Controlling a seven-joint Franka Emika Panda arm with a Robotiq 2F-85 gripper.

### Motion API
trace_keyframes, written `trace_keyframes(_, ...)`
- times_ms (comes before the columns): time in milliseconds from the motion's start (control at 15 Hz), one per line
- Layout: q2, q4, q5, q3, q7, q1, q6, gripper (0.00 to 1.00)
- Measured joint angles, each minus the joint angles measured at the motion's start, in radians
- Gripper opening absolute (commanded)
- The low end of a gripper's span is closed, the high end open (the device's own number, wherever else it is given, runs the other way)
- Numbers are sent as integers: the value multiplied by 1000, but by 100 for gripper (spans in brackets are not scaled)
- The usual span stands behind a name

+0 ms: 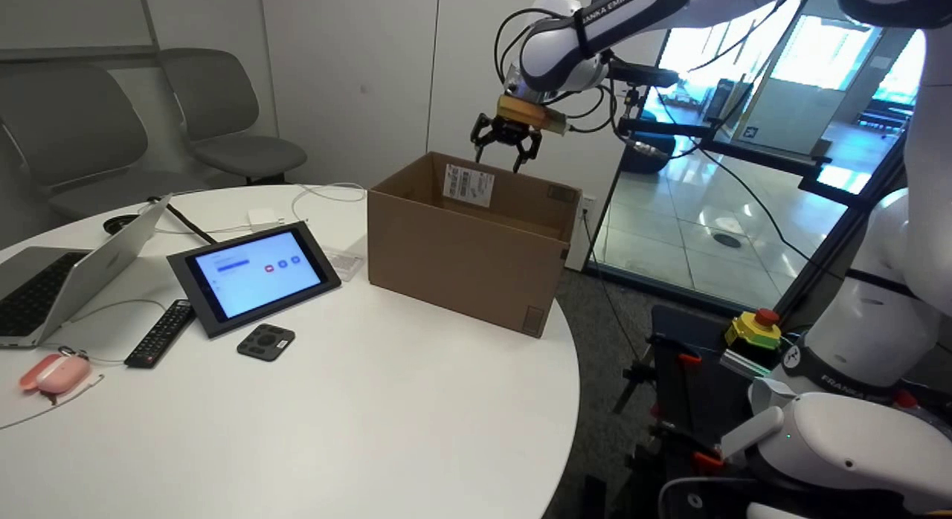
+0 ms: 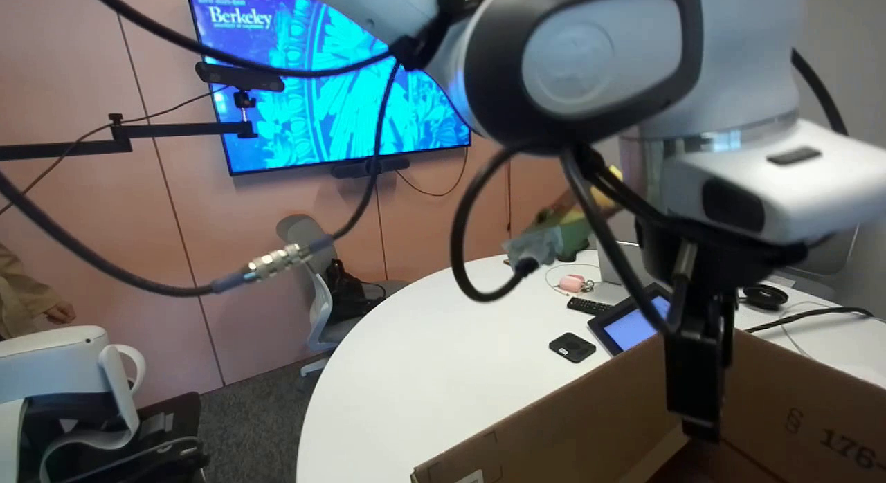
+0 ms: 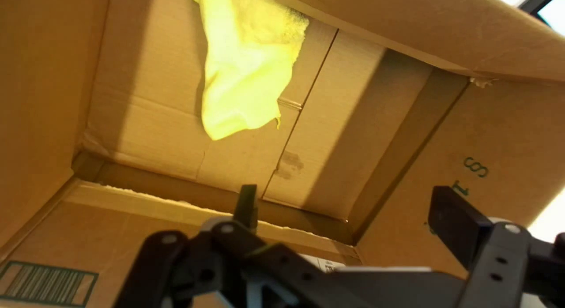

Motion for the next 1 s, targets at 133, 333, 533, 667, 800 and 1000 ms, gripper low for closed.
trace_keyframes(133, -81, -42, -55, 1, 0, 24, 0, 100)
trace_keyframes(333, -191, -109, -123, 26, -14, 54, -7, 100)
trace_keyframes(533, -287, -182, -159, 79, -56, 75, -23, 100)
trace_keyframes(667, -348, -231, -160, 122, -103, 85, -51, 100)
trace_keyframes(800, -411, -278, -158, 161, -155, 92, -96, 100)
trace_keyframes(1000, -517, -352, -148, 207, -238, 100, -170, 100)
